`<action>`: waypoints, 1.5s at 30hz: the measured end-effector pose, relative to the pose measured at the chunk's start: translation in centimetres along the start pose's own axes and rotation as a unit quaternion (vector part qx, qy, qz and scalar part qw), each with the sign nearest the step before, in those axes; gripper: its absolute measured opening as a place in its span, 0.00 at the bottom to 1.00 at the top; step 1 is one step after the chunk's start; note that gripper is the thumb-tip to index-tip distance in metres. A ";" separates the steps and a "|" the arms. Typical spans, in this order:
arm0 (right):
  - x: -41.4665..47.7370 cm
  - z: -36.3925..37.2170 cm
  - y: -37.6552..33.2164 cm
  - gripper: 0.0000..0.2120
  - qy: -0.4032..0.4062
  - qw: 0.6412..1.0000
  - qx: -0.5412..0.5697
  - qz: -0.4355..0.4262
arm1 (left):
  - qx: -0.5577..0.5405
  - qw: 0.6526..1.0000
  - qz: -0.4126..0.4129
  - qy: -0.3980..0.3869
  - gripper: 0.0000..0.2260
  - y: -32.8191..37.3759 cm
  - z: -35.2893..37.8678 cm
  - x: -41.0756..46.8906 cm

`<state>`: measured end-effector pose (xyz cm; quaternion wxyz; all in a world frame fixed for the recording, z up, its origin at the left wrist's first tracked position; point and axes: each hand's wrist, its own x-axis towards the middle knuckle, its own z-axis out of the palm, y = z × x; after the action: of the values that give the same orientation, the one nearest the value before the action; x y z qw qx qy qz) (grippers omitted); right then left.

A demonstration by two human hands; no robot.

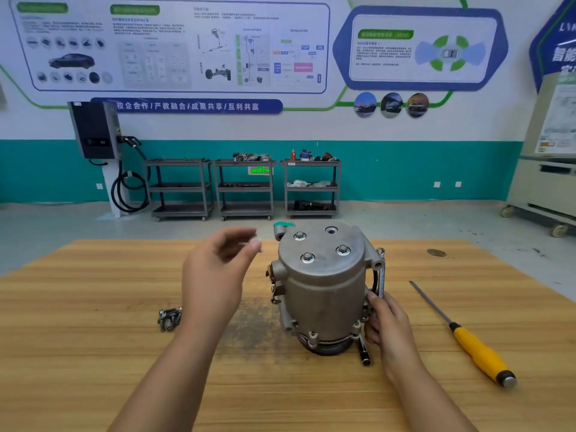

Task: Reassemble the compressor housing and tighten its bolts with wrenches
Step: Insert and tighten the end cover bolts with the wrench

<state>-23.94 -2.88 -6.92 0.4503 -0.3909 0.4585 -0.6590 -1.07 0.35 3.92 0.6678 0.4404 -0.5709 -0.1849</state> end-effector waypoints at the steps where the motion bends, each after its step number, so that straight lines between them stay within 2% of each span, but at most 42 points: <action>1: 0.0 0.0 0.0 0.06 -0.002 1.000 0.003 -0.001 | -0.062 0.998 -0.001 -0.016 0.07 1.1 0.7 0.2; 2: 0.0 0.0 0.0 0.06 -0.006 1.000 0.006 -0.001 | -0.102 0.994 -0.004 -0.039 0.07 2.1 1.4 0.5; 4: 0.1 0.0 0.1 0.06 -0.011 1.000 0.015 -0.002 | -0.105 0.991 -0.007 -0.085 0.07 3.3 3.1 1.1; 8: 0.4 0.0 0.3 0.06 -0.013 0.999 0.031 -0.003 | 0.030 0.992 -0.010 -0.121 0.07 3.5 6.3 2.2; 15: 0.5 0.0 0.5 0.06 -0.022 0.999 0.029 -0.012 | 0.143 0.983 0.013 -0.118 0.04 2.7 8.1 3.7; 35: 0.8 -0.2 0.8 0.04 -0.015 1.000 0.020 -0.012 | 0.209 0.966 0.027 -0.151 0.04 3.2 8.4 5.7; 45: 0.5 -0.1 0.4 0.04 -0.018 1.000 0.017 -0.016 | 0.207 0.965 0.029 -0.156 0.03 3.0 8.6 5.8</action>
<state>-24.06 -3.35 -7.24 0.4542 -0.4022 0.4331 -0.6666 -8.12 -5.63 9.48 0.4700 0.5178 -0.7063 -0.1101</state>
